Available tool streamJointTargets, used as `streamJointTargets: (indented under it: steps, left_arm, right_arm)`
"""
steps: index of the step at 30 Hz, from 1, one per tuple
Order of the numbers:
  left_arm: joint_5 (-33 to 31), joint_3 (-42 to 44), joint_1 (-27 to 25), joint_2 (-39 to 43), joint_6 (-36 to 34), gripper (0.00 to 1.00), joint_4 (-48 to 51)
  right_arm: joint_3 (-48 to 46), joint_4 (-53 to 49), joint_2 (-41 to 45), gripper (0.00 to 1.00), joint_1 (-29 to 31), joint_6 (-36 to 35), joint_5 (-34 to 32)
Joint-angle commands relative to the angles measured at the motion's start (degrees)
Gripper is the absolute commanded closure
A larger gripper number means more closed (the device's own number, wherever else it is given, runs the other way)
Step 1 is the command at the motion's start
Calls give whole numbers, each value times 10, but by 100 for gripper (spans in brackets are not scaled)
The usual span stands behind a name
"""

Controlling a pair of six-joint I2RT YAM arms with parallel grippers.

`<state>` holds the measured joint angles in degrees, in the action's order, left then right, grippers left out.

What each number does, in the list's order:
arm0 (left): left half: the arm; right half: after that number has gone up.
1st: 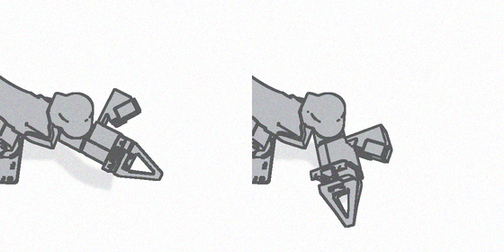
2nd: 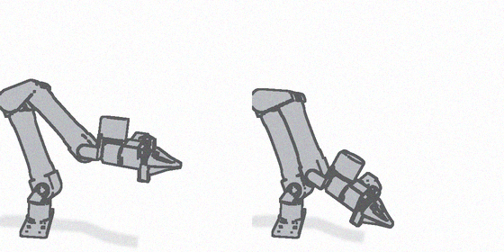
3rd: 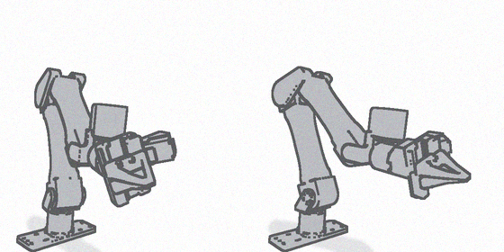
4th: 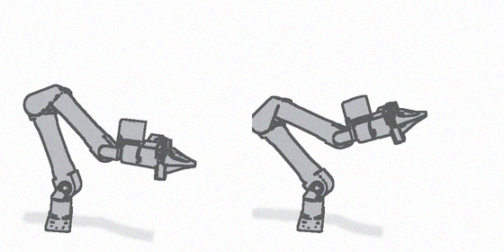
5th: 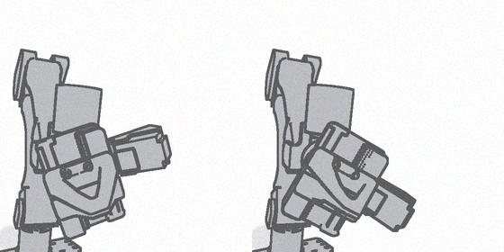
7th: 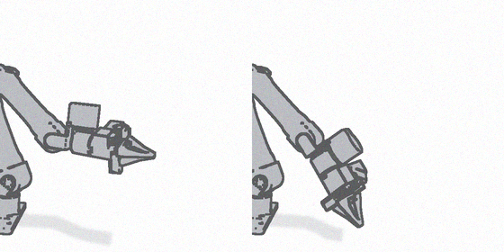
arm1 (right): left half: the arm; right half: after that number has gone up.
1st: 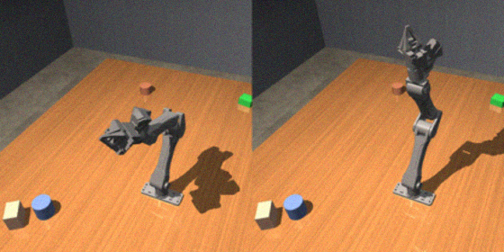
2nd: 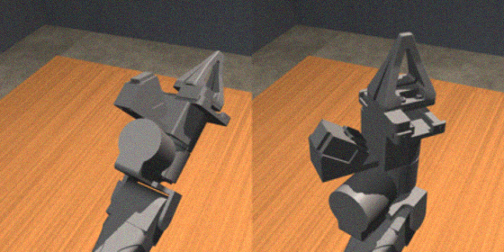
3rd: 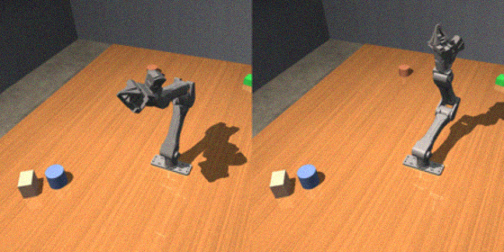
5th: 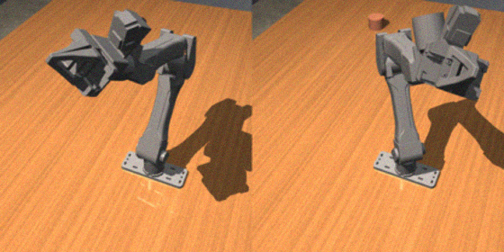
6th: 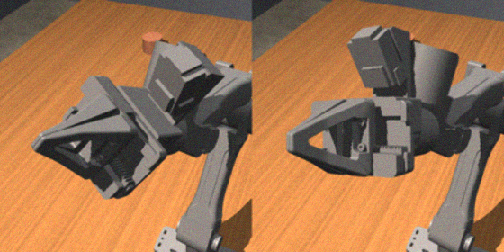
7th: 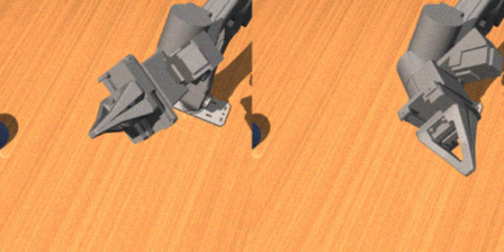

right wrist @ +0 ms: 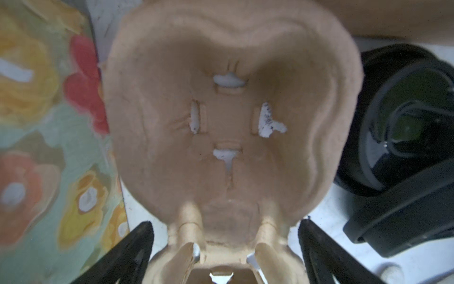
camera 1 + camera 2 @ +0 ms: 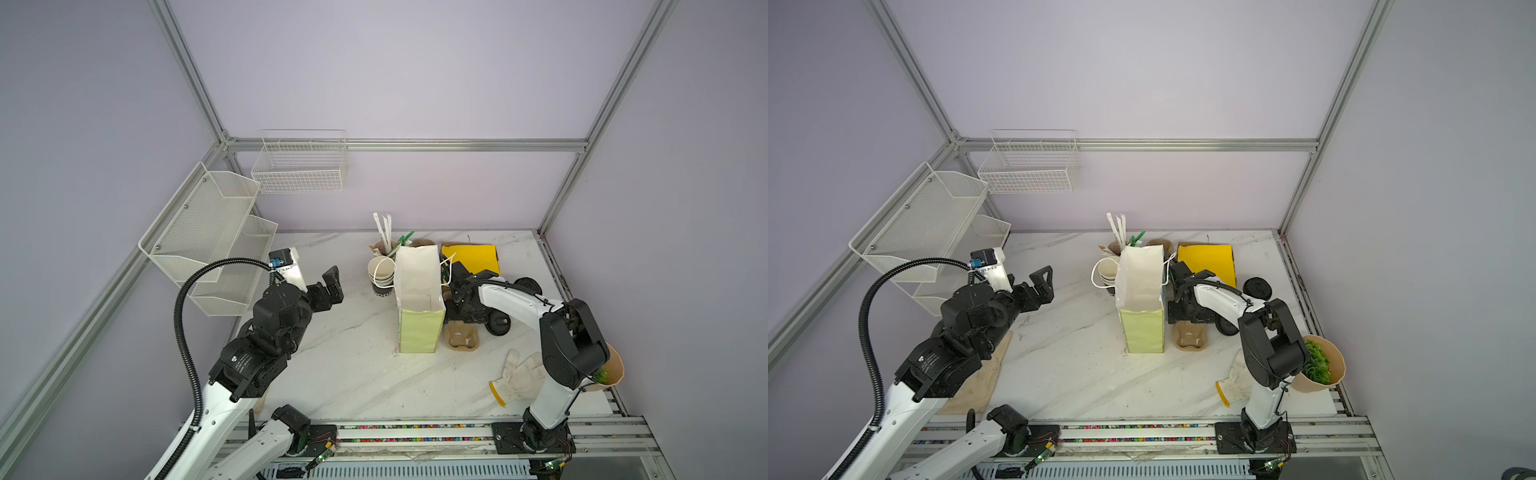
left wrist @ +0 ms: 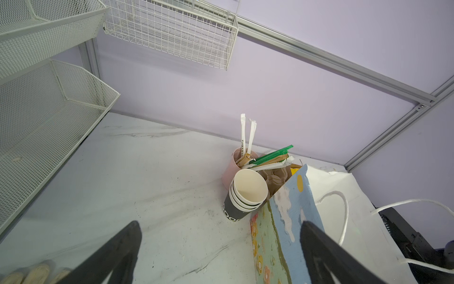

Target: Pack the takeout coffee

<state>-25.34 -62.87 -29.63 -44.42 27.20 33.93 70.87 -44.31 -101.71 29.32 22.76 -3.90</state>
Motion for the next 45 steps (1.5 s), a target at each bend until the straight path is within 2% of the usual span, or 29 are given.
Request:
streamJointTargets:
  steps: [1,11,28,32,37,45]
  left_arm:
    - [-4,21,4,1,-11,0,-20]
    - [-1,21,5,0,-11,0,-21]
    - [15,24,7,-11,-5,0,-22]
    - [31,25,6,-13,20,0,-9]
    - [65,46,8,-10,84,0,48]
    - [165,151,7,7,180,1,65]
  right_arm:
    - [4,-1,0,5,3,7,-21]
    - [-18,21,0,12,3,9,8]
    - [-23,14,36,20,3,27,2]
    - [-19,4,48,20,3,32,1]
    - [-7,-18,92,20,2,39,-20]
    - [20,-60,157,21,-6,34,-58]
